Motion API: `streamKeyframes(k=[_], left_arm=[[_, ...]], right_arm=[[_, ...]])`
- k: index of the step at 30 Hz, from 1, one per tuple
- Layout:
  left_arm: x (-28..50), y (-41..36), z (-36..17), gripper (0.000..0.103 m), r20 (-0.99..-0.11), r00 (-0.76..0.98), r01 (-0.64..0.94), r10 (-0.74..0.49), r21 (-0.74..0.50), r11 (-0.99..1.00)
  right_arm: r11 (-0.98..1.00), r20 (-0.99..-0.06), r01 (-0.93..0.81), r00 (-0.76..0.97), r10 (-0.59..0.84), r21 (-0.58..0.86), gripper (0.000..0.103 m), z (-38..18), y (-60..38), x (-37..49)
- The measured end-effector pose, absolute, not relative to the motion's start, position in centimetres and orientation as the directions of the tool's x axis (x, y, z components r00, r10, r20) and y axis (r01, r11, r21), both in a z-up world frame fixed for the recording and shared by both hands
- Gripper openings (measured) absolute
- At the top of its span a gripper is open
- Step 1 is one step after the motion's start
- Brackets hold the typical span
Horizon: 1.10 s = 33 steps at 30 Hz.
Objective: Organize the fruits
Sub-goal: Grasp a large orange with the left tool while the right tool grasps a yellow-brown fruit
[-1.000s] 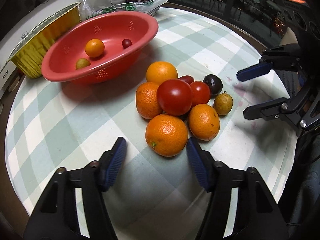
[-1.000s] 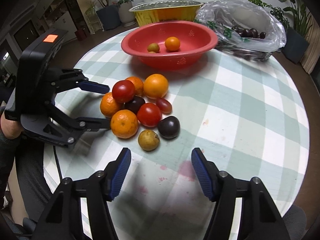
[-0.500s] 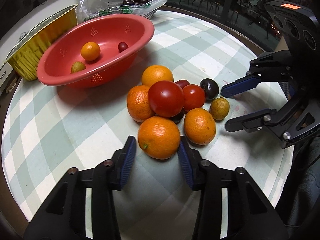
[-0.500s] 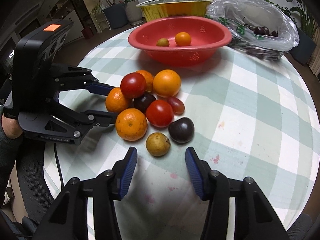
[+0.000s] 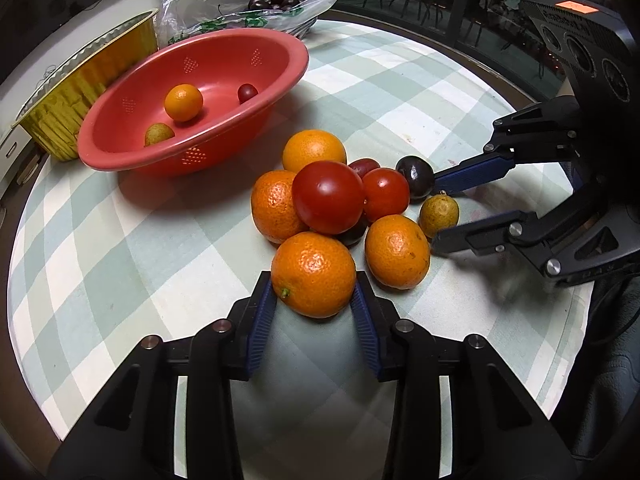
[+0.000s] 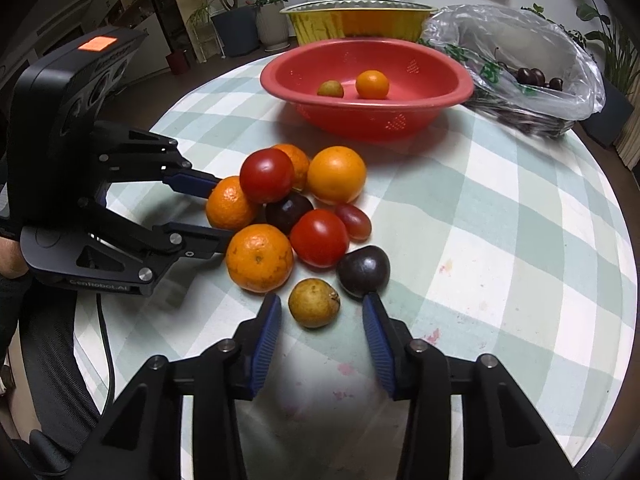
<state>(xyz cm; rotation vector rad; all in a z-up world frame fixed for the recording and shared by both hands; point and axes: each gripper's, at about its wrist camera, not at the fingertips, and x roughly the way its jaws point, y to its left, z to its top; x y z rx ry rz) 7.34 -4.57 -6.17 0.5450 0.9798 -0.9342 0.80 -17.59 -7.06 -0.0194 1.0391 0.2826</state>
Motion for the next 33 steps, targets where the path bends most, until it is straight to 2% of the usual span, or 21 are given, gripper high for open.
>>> streamKeyframes(k=[14,33], left_arm=[[7.0,-4.4,-6.1,0.036,-0.880,0.248,0.848,-0.406,-0.006,0.531],[6.2,-3.2,-5.2,0.036,-0.864,0.259,0.825,-0.432,-0.035,0.564]], right_arm=[[0.963,-0.850,-0.235,0.471,0.234,0.135,0.030,-6.9,-17.8,0.6],[0.959,-0.838,-0.229,0.478,0.261,0.168,0.029,-6.3,-18.1,0.0]])
